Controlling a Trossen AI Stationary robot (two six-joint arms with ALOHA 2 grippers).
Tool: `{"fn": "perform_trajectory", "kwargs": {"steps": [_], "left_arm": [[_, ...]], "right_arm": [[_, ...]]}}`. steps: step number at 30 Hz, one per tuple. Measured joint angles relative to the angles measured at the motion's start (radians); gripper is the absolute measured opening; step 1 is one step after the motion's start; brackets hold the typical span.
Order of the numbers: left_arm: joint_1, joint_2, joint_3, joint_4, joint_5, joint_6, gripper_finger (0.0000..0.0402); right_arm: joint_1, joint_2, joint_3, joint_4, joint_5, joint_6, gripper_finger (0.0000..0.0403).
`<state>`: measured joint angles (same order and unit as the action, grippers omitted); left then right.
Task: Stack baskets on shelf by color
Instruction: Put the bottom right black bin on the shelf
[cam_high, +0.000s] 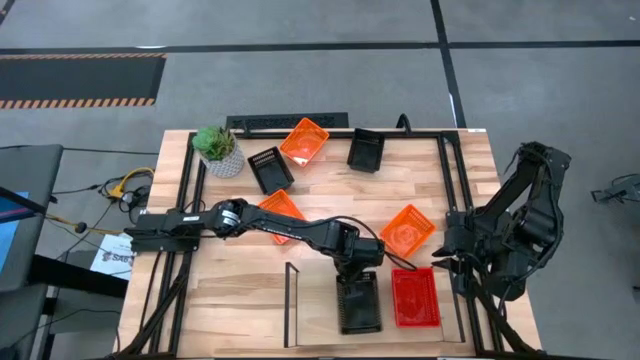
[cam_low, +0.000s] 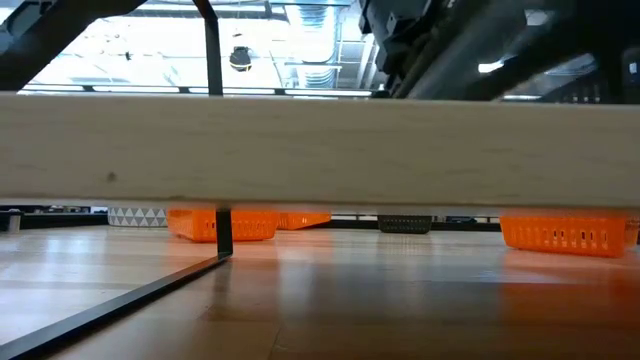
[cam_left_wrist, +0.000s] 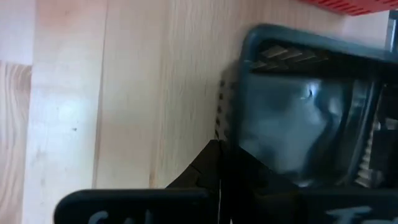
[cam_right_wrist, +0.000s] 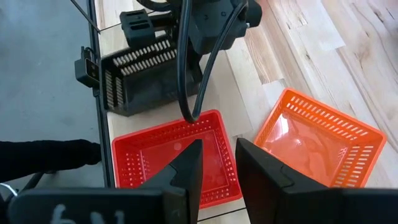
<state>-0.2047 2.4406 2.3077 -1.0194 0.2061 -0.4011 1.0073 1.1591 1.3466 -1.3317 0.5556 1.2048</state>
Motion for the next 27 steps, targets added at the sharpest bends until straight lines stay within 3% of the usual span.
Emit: {"fn": "perform_trajectory", "kwargs": {"steps": [6, 19, 27], "left_arm": [[0.000, 0.001, 0.000, 0.017, -0.001, -0.002, 0.0012], [-0.002, 0.001, 0.000, 0.058, -0.010, -0.016, 0.0076], [-0.002, 0.001, 0.001, 0.097, -0.008, -0.051, 0.0083]], "right_arm": [[0.000, 0.000, 0.000, 0.000, 0.000, 0.011, 0.0118], [0.000, 0.000, 0.000, 0.000, 0.000, 0.020, 0.0118], [0.000, 0.000, 0.000, 0.000, 0.000, 0.020, 0.0118]]}}
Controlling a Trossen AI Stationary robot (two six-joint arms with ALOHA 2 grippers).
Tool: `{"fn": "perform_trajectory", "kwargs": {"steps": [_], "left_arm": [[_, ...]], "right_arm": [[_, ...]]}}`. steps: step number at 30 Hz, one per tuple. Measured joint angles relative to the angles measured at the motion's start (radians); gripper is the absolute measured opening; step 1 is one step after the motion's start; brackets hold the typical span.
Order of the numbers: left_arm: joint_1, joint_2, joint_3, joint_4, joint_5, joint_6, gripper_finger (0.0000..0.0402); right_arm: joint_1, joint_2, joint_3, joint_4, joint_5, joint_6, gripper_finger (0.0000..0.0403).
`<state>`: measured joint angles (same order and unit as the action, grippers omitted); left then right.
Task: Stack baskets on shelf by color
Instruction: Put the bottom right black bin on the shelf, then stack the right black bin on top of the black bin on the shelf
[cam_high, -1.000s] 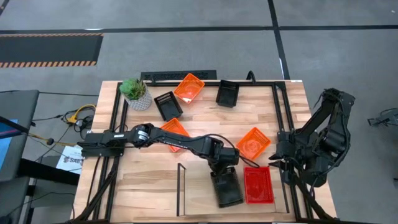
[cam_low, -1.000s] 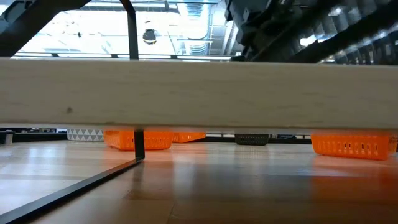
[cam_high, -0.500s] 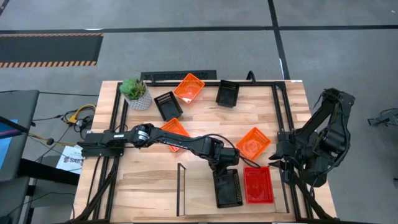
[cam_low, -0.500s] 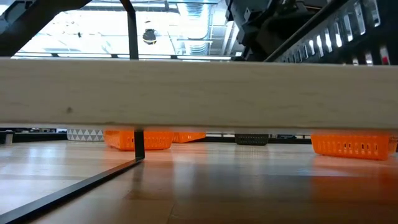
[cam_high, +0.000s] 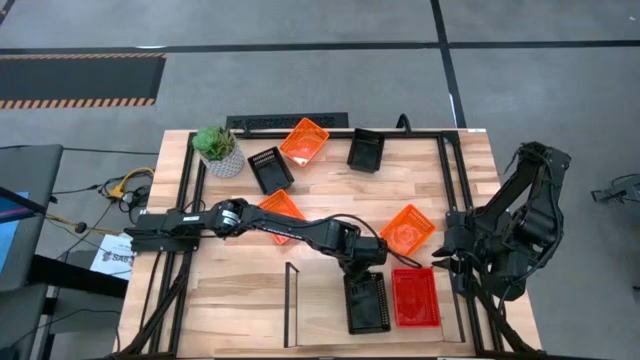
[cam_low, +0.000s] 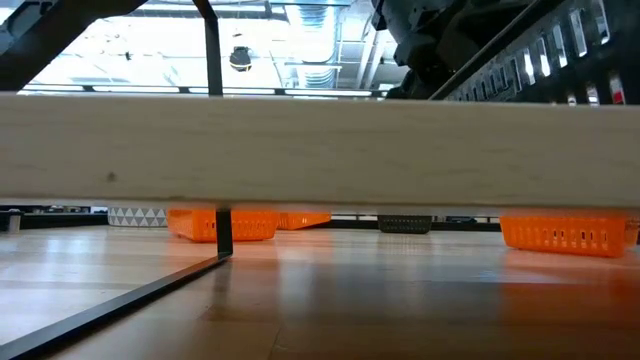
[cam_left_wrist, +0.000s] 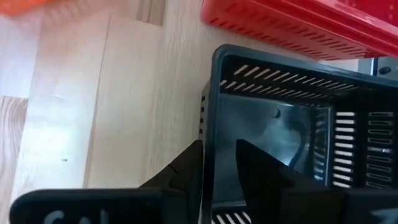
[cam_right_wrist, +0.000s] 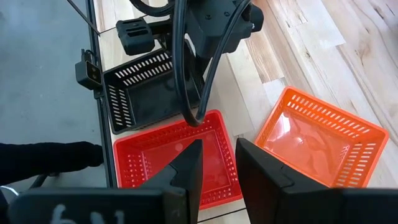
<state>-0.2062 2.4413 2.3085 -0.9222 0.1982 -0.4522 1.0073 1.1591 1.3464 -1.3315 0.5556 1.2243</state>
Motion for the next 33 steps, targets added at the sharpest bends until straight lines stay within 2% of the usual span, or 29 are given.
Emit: {"fn": "perform_trajectory", "kwargs": {"steps": [6, 10, 21, 24, 27, 29, 33], "left_arm": [[0.000, 0.000, 0.025, -0.016, 0.031, -0.003, 0.0089], [0.004, -0.010, 0.047, 0.016, 0.030, -0.001, 0.0108], [0.080, -0.108, 0.045, -0.022, 0.022, 0.025, 0.0158], [0.126, -0.155, 0.046, -0.054, -0.051, 0.056, 0.0159], [0.193, -0.222, 0.051, -0.076, -0.227, 0.137, 0.0159], [0.244, -0.232, 0.052, -0.073, -0.294, 0.205, 0.0159], [0.354, -0.231, 0.036, -0.066, -0.228, 0.307, 0.0159]], "right_arm": [[0.000, 0.000, 0.000, 0.000, 0.000, 0.000, 0.0118], [0.000, 0.000, 0.000, 0.000, 0.000, 0.000, 0.0118], [-0.009, 0.000, 0.000, -0.001, 0.027, -0.001, 0.0118], [-0.010, 0.000, 0.000, -0.001, 0.029, -0.001, 0.0118], [-0.010, 0.000, 0.000, -0.002, 0.042, 0.007, 0.0118], [-0.010, 0.000, 0.000, -0.002, 0.060, 0.028, 0.0118], [-0.010, 0.000, 0.000, -0.006, 0.098, 0.058, 0.0118]]}}
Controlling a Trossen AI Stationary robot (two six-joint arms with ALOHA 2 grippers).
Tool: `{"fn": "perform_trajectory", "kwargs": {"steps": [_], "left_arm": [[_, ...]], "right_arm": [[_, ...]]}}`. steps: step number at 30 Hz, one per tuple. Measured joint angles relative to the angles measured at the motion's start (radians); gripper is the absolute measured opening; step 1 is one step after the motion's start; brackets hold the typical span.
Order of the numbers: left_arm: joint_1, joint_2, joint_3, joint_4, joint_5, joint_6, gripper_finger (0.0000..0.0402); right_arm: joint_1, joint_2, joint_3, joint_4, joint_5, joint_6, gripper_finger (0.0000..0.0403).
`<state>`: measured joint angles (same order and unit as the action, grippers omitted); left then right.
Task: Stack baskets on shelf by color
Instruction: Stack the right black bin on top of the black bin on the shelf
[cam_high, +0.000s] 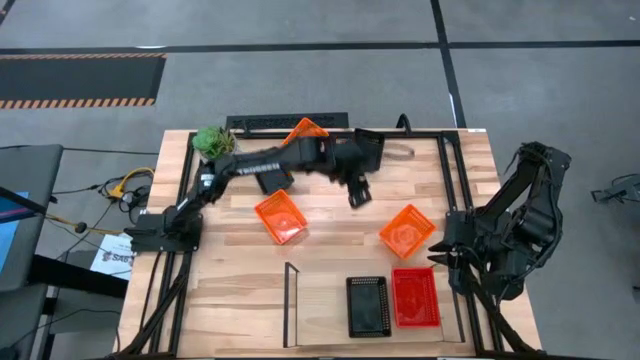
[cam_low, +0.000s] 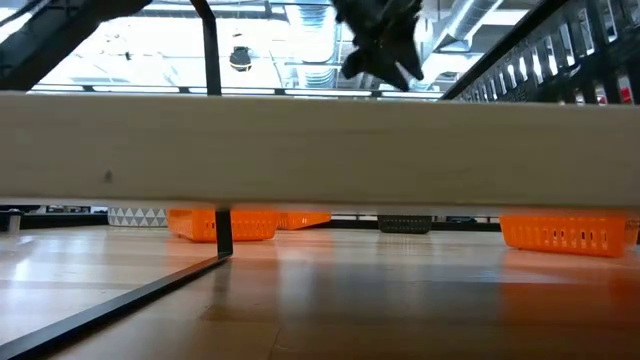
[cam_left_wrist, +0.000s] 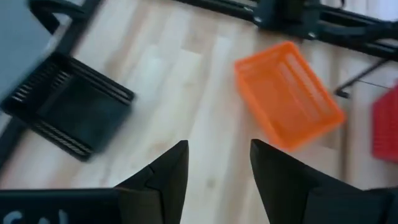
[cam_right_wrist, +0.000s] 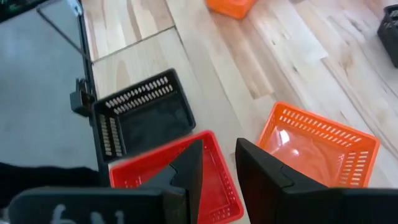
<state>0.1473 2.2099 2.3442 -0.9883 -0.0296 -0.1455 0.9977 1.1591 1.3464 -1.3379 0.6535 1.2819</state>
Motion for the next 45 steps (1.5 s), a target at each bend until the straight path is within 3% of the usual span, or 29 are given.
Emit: {"fn": "perform_trajectory", "kwargs": {"steps": [8, 17, 28, 31, 45], "left_arm": [[0.141, 0.001, -0.097, 0.047, 0.006, 0.209, 0.0159], [0.173, 0.004, -0.218, 0.176, 0.026, 0.384, 0.0159], [0.173, 0.166, -0.184, 0.192, -0.011, 0.445, 0.0159], [0.171, 0.182, -0.181, 0.216, -0.051, 0.480, 0.0159], [0.185, 0.200, -0.178, 0.243, -0.034, 0.530, 0.0159]], "right_arm": [[-0.045, 0.000, 0.000, -0.072, 0.025, 0.110, 0.0118], [-0.144, 0.000, 0.000, -0.072, 0.034, 0.106, 0.0118], [-0.224, 0.000, 0.000, -0.080, 0.032, 0.098, 0.0118], [-0.228, 0.000, 0.000, -0.078, 0.031, 0.098, 0.0118], [-0.228, 0.000, 0.000, -0.076, 0.028, 0.098, 0.0118]]}}
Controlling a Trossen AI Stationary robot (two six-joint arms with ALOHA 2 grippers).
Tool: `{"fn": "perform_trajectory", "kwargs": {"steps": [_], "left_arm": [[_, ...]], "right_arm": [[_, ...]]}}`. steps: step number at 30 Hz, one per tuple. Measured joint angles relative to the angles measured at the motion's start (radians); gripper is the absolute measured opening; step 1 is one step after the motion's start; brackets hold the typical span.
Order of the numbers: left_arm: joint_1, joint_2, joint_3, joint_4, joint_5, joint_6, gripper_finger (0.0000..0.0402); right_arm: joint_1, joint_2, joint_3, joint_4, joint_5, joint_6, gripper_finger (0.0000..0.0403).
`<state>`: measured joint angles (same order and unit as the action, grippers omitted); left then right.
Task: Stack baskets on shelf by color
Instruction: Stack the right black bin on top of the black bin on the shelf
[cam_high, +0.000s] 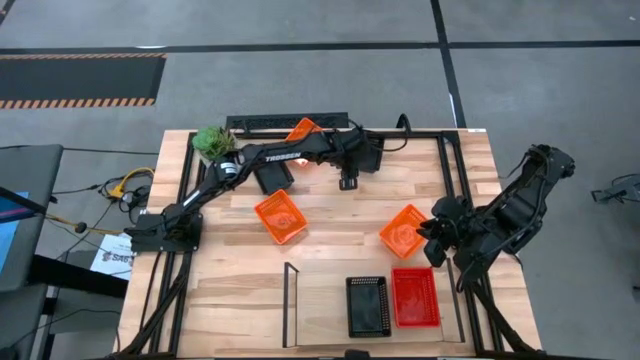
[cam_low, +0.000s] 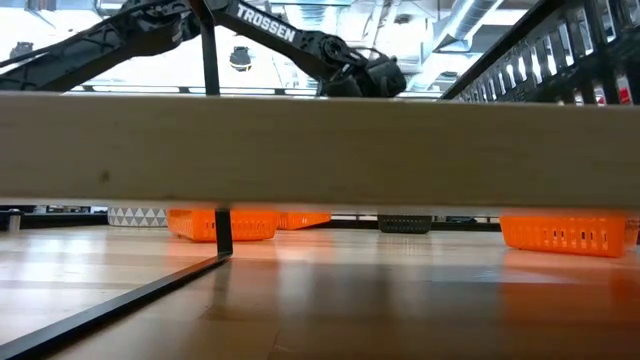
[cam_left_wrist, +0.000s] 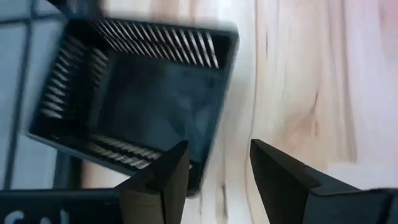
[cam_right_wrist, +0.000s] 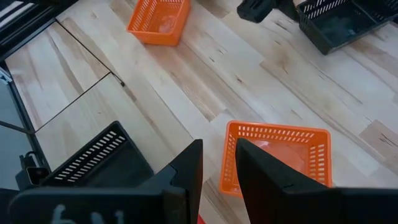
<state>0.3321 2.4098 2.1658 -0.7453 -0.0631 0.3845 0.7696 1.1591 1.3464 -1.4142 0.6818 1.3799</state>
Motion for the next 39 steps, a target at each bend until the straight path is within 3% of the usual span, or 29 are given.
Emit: {"fn": "perform_trajectory", "kwargs": {"steps": [13, 19, 22, 26, 30, 35, 39], "left_arm": [[-0.030, 0.044, 0.002, -0.002, -0.056, -0.030, 0.0153], [-0.061, 0.046, 0.092, -0.030, -0.072, -0.084, 0.0153], [-0.080, 0.046, 0.179, -0.149, -0.034, -0.120, 0.0153], [-0.113, -0.046, 0.158, -0.228, -0.021, -0.176, 0.0153], [-0.138, -0.174, 0.159, -0.313, -0.019, -0.275, 0.0152], [-0.166, -0.325, 0.160, -0.342, -0.032, -0.383, 0.0152], [-0.198, -0.424, 0.161, -0.361, -0.063, -0.437, 0.0152]], "right_arm": [[0.001, 0.000, 0.000, 0.010, -0.004, 0.001, 0.0118], [0.001, 0.000, 0.000, 0.009, -0.004, 0.003, 0.0118], [-0.038, 0.000, 0.000, -0.017, -0.003, 0.059, 0.0118], [-0.186, 0.023, 0.000, -0.077, -0.002, 0.056, 0.0118], [-0.425, 0.032, 0.000, -0.104, -0.026, -0.025, 0.0118], [-0.769, 0.054, -0.015, 0.036, -0.043, -0.322, 0.0118], [-1.001, 0.084, -0.089, 0.322, -0.179, -0.635, 0.0118]]}}
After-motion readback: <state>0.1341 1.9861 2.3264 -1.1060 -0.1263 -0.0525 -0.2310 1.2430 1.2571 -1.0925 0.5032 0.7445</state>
